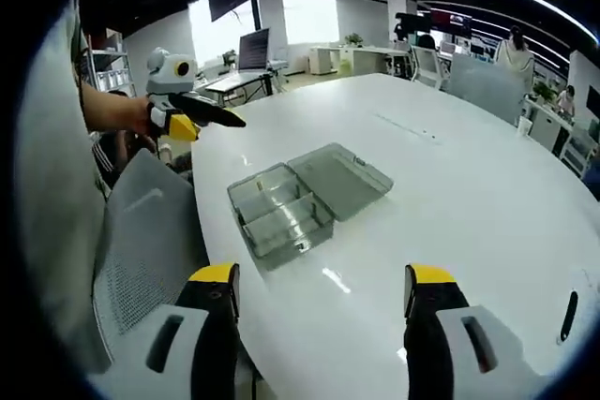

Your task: Insert the divider into the dual guide fixture by aligning both edges with the guide slots and pushing it downward to the bottom, including one-sided entry, uneven engagement, binding, and posture correction.

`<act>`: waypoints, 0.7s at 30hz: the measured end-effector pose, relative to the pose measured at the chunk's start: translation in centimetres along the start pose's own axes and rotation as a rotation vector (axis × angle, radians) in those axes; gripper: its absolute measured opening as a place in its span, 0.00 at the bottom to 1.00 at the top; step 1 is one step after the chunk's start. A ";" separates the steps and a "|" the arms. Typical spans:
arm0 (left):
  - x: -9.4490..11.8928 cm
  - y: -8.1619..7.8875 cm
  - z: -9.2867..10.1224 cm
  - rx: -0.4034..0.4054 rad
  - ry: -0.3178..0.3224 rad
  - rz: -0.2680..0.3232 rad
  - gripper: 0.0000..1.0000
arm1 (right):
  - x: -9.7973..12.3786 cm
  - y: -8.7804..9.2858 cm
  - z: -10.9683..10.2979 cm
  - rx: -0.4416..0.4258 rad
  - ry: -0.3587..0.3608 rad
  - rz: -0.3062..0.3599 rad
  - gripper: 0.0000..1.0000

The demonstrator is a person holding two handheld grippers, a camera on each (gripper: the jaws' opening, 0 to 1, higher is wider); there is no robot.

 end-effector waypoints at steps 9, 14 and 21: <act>0.4 0.0 0.4 -0.024 -0.014 0.000 0.60 | 0.3 2.9 2.5 0.020 0.005 -0.066 0.67; 0.6 0.3 0.8 -0.027 -0.026 -0.005 0.61 | 0.1 4.6 3.6 0.040 0.006 -0.107 0.65; 0.5 0.4 1.0 -0.049 -0.033 -0.011 0.61 | -0.4 7.3 5.3 0.101 -0.009 -0.207 0.62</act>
Point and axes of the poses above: the point that each gripper's makers call its tool centre point, and the gripper's own axes: x roughly backward along the fingers, z roughly to its right, y roughly out of its underside, the point moved 1 cm from there along x, roughly backward along the fingers, and after that the axes turned 14 degrees about -x, right-handed, at the moved point
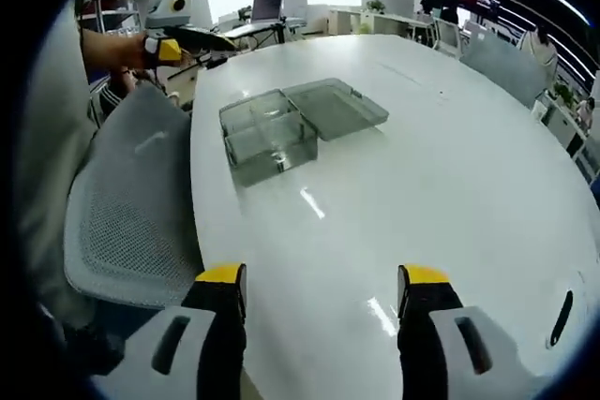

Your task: Insert the divider into the dual guide fixture by aligning both edges with the guide slots and pushing it downward to the bottom, including one-sided entry, uneven engagement, binding, and posture correction.

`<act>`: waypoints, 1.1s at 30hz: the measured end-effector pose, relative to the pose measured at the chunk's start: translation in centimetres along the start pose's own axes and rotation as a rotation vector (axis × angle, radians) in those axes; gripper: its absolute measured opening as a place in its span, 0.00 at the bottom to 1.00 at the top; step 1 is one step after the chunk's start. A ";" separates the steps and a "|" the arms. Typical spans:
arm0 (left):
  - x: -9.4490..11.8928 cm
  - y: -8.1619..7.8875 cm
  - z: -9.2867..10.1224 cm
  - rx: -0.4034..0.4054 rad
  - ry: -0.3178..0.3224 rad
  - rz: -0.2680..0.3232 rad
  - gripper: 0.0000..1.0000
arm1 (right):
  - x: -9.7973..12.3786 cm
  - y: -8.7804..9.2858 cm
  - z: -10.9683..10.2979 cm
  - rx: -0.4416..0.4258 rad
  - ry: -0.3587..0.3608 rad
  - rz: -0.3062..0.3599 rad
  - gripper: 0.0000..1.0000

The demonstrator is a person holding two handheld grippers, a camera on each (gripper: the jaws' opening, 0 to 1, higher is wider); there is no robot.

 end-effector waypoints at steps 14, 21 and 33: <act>0.1 0.5 0.5 -0.007 -0.036 -0.023 0.61 | -1.4 3.9 3.4 0.123 -0.014 -0.163 0.52; 0.1 1.0 0.7 0.002 -0.056 -0.034 0.61 | -1.8 4.3 4.2 0.189 -0.032 -0.209 0.49; 0.0 1.1 0.5 0.012 -0.081 -0.033 0.60 | -2.0 4.7 5.3 0.299 -0.068 -0.299 0.39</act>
Point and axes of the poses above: the point that each gripper's makers call its tool centre point, and the gripper's own axes: x roughly backward along the fingers, z roughly to its right, y roughly out of its underside, the point moved 1 cm from there along x, roughly backward along the fingers, and after that the axes turned 14 degrees about -x, right-handed, at the moved point
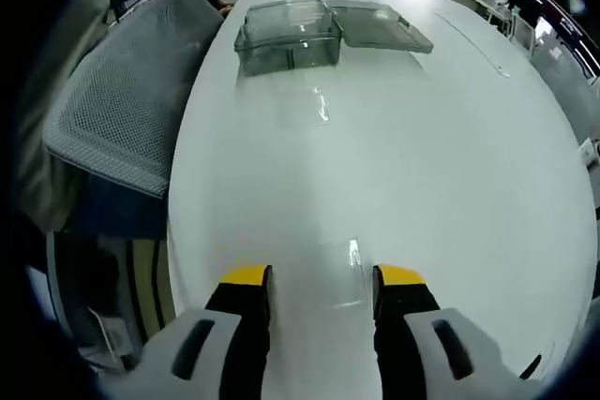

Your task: Insert the divider into the dual guide fixture by aligning both edges with the guide slots and pushing it downward to the bottom, including one-sided entry, uneven engagement, binding, and posture correction.

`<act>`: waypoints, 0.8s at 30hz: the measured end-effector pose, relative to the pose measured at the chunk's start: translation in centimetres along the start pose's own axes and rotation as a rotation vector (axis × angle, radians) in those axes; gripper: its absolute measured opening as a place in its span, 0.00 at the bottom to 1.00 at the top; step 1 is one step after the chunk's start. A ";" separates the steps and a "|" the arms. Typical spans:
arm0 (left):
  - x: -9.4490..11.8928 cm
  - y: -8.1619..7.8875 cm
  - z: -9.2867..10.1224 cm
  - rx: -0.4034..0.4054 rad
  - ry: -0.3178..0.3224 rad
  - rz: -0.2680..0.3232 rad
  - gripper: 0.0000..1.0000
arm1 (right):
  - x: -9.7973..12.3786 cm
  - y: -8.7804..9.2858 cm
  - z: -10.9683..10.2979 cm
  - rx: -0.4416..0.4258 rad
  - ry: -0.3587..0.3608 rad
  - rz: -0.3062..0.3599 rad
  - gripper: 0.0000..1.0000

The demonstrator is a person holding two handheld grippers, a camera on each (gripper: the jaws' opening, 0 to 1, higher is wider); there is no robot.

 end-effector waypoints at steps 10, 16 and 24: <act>-0.2 0.2 0.4 0.002 0.000 -0.008 0.62 | -0.7 0.1 0.1 0.082 -0.024 -0.059 0.36; -0.2 0.5 0.3 0.004 0.000 -0.019 0.63 | -0.8 -0.2 0.4 0.119 -0.022 -0.072 0.32; -0.3 0.9 0.3 0.017 0.004 -0.024 0.63 | -0.8 -0.2 0.3 0.126 -0.019 -0.080 0.31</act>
Point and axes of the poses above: the point that each gripper's makers call its tool centre point, and the gripper's own axes: x roughly backward along the fingers, z roughly to its right, y roughly out of its underside, the point moved 1 cm from there along x, roughly backward along the fingers, and after that the axes turned 14 degrees about -x, right-handed, at the moved point
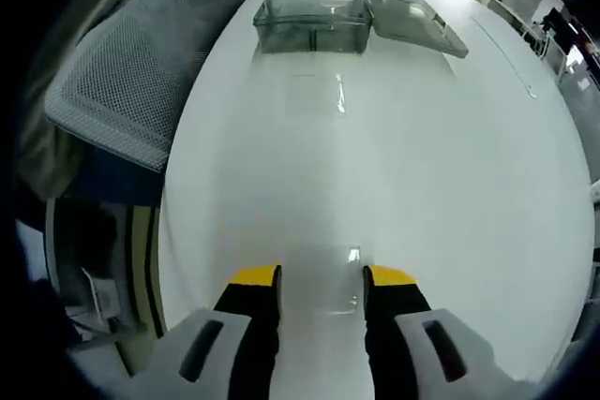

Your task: Insert the divider into the dual guide fixture by aligning both edges with the guide slots and pushing it downward to the bottom, including one-sided entry, uneven engagement, binding, and posture correction.

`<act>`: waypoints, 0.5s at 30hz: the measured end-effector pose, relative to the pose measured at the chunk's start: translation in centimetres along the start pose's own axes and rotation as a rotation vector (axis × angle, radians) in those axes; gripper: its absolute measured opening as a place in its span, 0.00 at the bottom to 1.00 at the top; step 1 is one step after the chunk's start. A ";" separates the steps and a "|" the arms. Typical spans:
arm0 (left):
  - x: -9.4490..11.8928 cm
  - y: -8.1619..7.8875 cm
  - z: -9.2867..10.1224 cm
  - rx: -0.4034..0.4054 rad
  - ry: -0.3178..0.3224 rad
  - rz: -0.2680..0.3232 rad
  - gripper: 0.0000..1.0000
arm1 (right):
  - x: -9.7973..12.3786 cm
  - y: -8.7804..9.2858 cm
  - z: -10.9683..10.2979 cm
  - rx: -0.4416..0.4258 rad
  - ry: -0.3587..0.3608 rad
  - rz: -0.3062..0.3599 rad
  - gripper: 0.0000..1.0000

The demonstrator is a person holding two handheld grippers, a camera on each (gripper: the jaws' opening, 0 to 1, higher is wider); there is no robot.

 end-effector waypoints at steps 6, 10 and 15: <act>-0.1 -0.1 -0.4 0.001 0.001 0.004 0.63 | 0.0 0.0 0.1 0.004 0.001 -0.007 0.30; -0.2 -0.1 -0.5 0.004 0.001 0.005 0.62 | 0.0 0.1 0.1 -0.011 0.004 -0.010 0.29; -0.2 0.0 -0.6 0.006 0.002 0.006 0.62 | 0.0 0.2 0.2 -0.016 0.009 -0.012 0.29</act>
Point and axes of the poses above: the point that each gripper's makers call its tool centre point, and the gripper's own axes: x roughly backward along the fingers, z roughly to its right, y roughly out of its underside, the point moved 1 cm from there along x, roughly backward along the fingers, and after that the axes turned 14 degrees about -x, right-handed, at the moved point
